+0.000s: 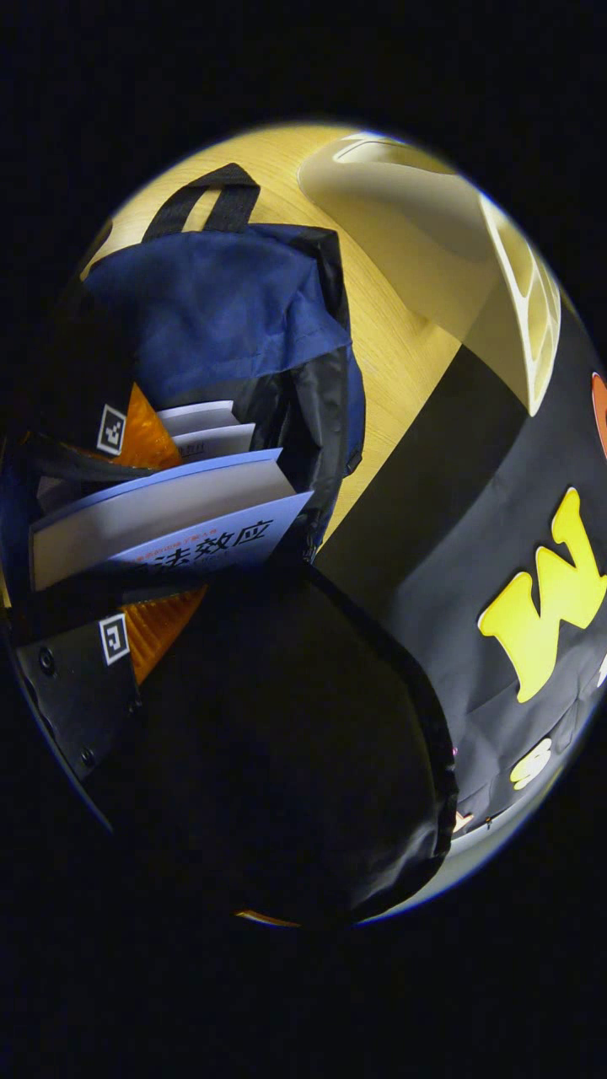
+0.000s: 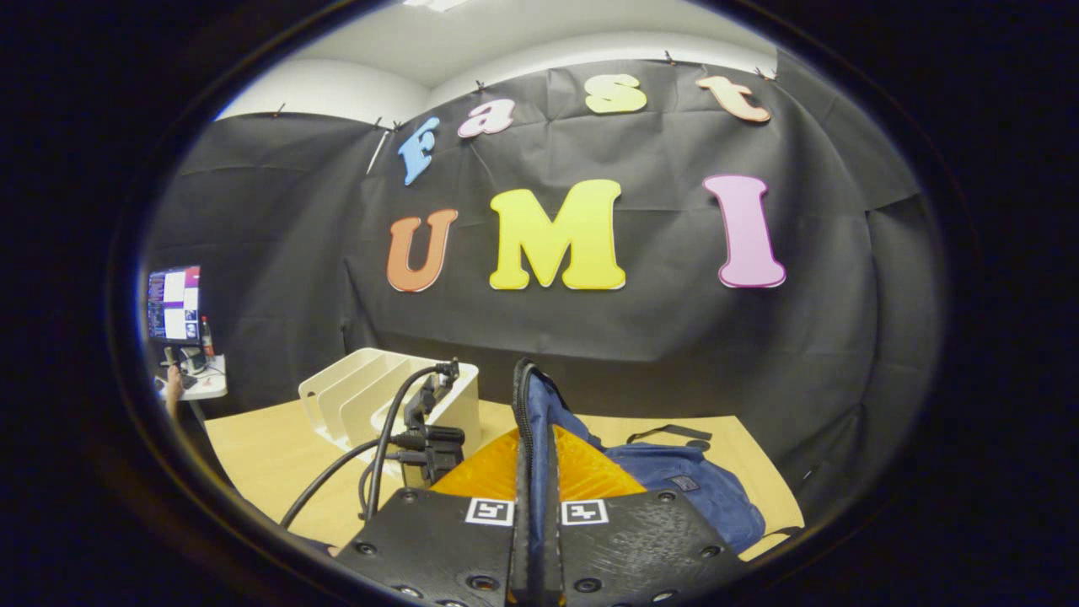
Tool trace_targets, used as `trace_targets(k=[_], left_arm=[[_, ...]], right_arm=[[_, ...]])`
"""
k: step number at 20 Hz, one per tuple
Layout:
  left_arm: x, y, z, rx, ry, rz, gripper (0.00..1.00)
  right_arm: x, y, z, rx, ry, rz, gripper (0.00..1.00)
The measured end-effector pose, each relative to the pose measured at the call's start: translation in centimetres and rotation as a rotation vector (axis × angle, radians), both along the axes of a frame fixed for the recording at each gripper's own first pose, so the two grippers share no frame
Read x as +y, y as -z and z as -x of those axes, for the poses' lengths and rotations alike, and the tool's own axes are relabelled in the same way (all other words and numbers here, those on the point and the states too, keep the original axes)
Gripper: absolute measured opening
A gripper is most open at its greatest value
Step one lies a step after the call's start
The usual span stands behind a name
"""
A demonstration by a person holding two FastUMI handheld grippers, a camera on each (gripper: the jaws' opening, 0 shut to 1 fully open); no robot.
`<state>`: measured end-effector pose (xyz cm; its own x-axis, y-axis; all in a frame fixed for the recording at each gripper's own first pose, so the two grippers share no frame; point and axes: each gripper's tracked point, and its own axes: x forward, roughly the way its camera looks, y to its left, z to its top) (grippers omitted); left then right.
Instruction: Open the schoolbag, grab two books from the bookshelf and put them into the schoolbag.
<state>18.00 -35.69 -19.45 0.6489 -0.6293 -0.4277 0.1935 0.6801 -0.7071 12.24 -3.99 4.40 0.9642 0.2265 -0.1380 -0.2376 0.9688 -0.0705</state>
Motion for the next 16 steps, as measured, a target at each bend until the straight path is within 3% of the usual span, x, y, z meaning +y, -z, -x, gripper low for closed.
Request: trace_targets(k=[3, 10, 16], left_arm=[[0.2, -0.1, 0.0, 0.008, 0.017, -0.018, 0.67], [1.3, -0.6, 1.0, 0.059, 0.076, -0.042, 0.80], [5.0, -1.1, 1.0, 0.027, 0.039, -0.113, 0.88]], right_arm=[[-1.3, -0.3, 0.0, -0.014, 0.040, -0.007, 0.06], [-4.1, 0.6, 0.0, 0.002, 0.125, 0.014, 0.06], [-7.3, 3.4, 0.2, 0.063, 0.234, 0.087, 0.06]])
